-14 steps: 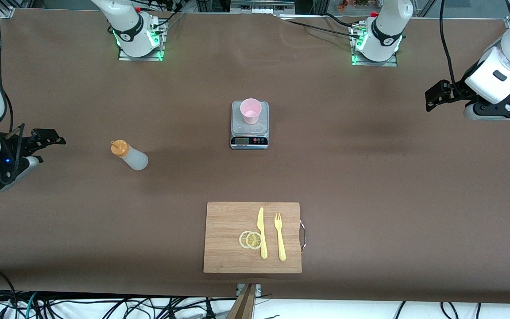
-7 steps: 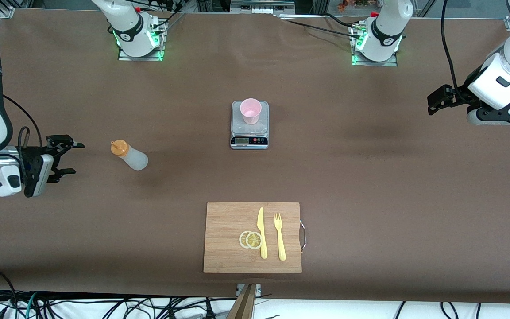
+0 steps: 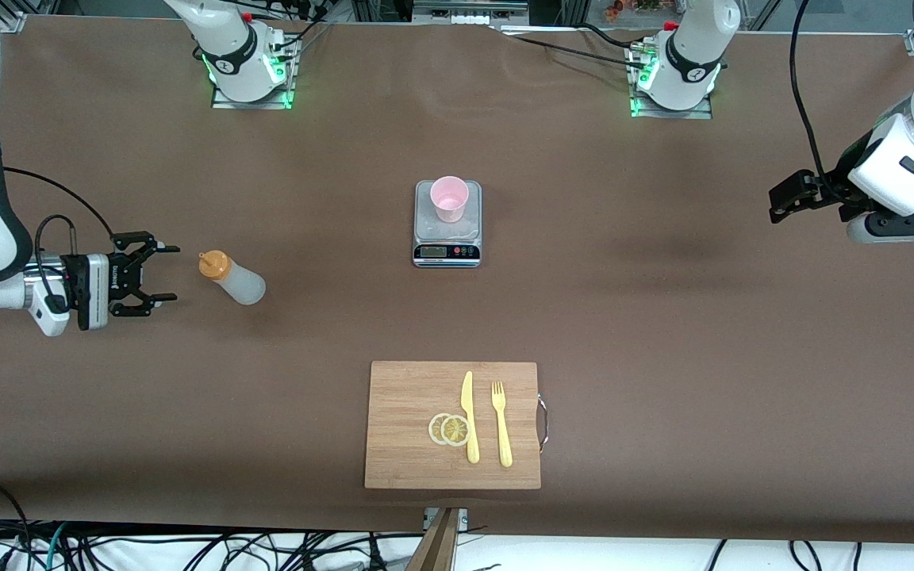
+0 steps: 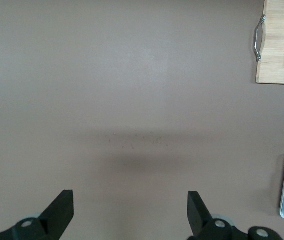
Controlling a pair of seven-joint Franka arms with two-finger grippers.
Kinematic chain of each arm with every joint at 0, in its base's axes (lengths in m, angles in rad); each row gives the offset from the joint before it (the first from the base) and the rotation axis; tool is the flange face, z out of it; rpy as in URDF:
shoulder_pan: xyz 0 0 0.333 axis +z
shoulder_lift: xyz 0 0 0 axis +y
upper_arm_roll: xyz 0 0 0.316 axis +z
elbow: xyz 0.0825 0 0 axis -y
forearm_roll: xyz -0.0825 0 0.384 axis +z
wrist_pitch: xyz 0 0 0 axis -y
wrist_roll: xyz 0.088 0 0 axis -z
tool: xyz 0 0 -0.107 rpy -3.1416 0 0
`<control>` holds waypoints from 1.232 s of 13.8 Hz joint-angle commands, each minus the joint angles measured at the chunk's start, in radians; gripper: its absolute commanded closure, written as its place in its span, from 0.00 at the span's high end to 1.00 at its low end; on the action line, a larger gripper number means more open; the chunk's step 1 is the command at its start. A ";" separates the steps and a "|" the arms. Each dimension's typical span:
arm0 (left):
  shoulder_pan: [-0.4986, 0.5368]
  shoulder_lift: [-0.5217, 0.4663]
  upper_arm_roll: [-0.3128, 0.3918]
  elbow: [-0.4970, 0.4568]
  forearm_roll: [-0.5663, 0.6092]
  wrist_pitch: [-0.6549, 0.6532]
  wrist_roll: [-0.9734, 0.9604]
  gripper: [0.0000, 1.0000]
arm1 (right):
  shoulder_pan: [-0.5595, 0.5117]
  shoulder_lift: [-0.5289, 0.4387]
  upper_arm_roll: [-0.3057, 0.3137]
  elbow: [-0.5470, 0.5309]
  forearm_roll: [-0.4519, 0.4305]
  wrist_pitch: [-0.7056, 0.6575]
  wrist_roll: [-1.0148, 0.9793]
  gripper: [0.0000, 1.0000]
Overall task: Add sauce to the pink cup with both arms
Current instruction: 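Reach the right gripper to the squeeze bottle and grasp it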
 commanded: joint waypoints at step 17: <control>0.005 0.021 -0.008 0.046 -0.005 -0.008 0.002 1.00 | -0.060 0.109 0.013 -0.139 0.365 -0.078 -0.678 1.00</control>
